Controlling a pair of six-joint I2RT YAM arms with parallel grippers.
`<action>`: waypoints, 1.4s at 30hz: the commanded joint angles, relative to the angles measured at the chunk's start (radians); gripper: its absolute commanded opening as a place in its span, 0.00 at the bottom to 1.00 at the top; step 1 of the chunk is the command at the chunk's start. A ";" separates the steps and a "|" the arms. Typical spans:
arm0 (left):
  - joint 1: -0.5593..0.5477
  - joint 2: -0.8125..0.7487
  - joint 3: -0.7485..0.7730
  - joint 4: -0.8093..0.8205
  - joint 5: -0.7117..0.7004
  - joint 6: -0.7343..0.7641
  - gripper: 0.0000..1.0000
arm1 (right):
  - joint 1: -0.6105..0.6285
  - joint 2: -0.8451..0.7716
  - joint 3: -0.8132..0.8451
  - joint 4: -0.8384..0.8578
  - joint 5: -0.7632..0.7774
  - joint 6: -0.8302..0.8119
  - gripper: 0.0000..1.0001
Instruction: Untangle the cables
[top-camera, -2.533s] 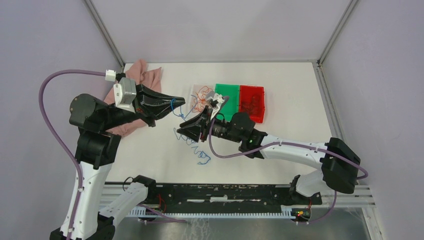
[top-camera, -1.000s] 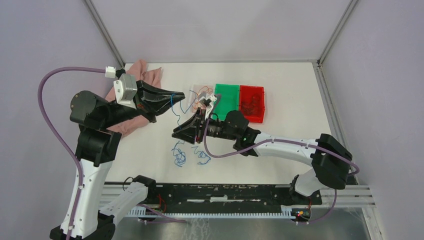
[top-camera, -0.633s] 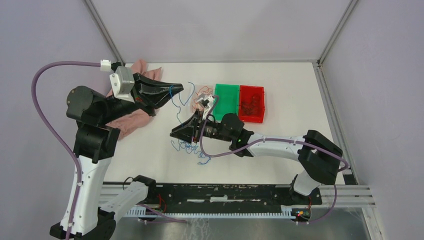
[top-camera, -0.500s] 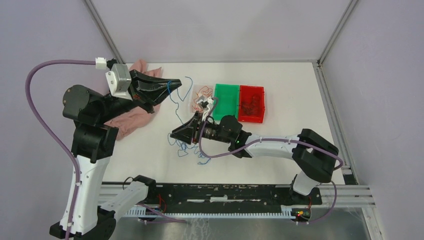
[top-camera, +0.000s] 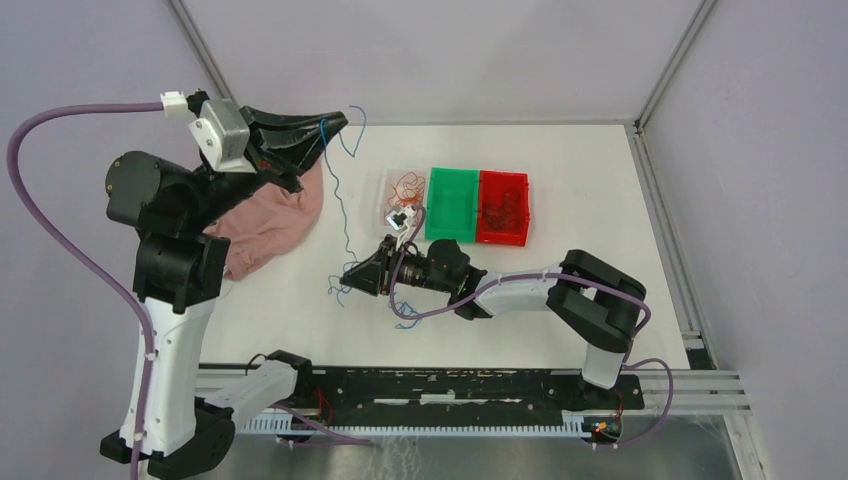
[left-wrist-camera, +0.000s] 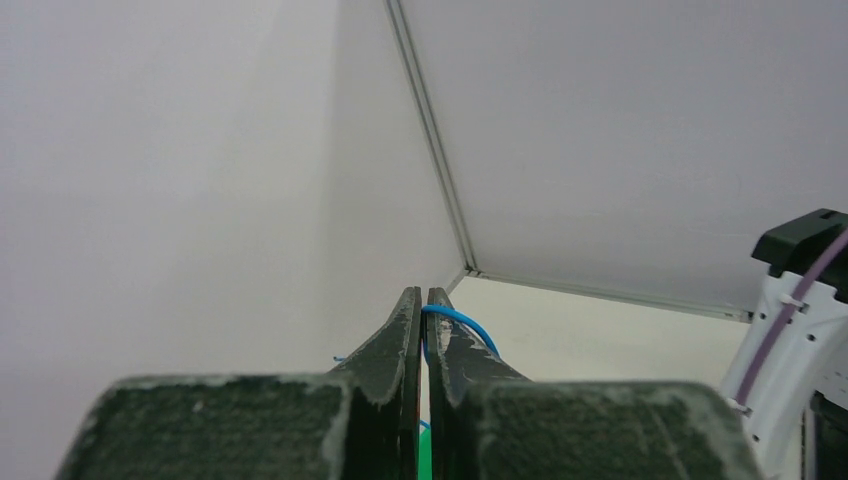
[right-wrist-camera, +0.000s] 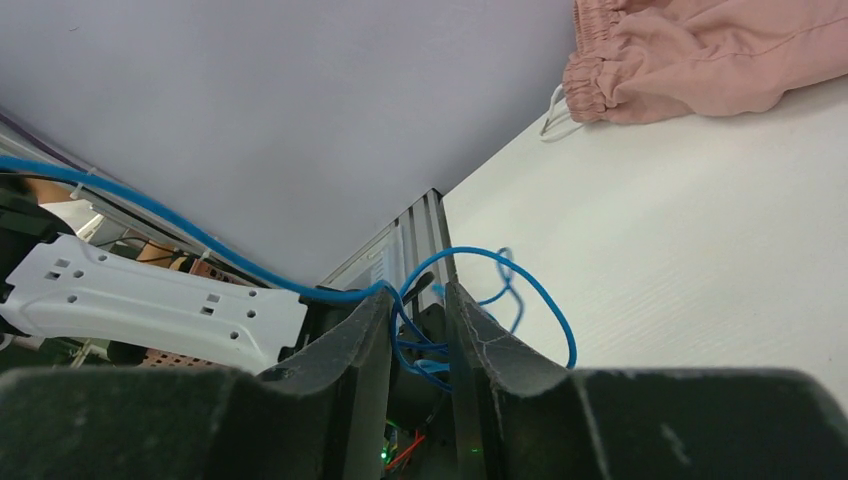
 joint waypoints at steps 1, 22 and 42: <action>-0.003 0.048 0.075 0.046 -0.098 0.073 0.03 | 0.000 -0.016 -0.004 0.013 -0.002 -0.036 0.31; -0.003 0.202 0.384 0.105 -0.253 0.077 0.03 | 0.002 0.033 -0.024 -0.030 0.023 -0.070 0.32; -0.003 0.061 -0.105 0.092 -0.168 0.088 0.03 | -0.103 -0.343 -0.137 -0.375 0.113 -0.188 0.51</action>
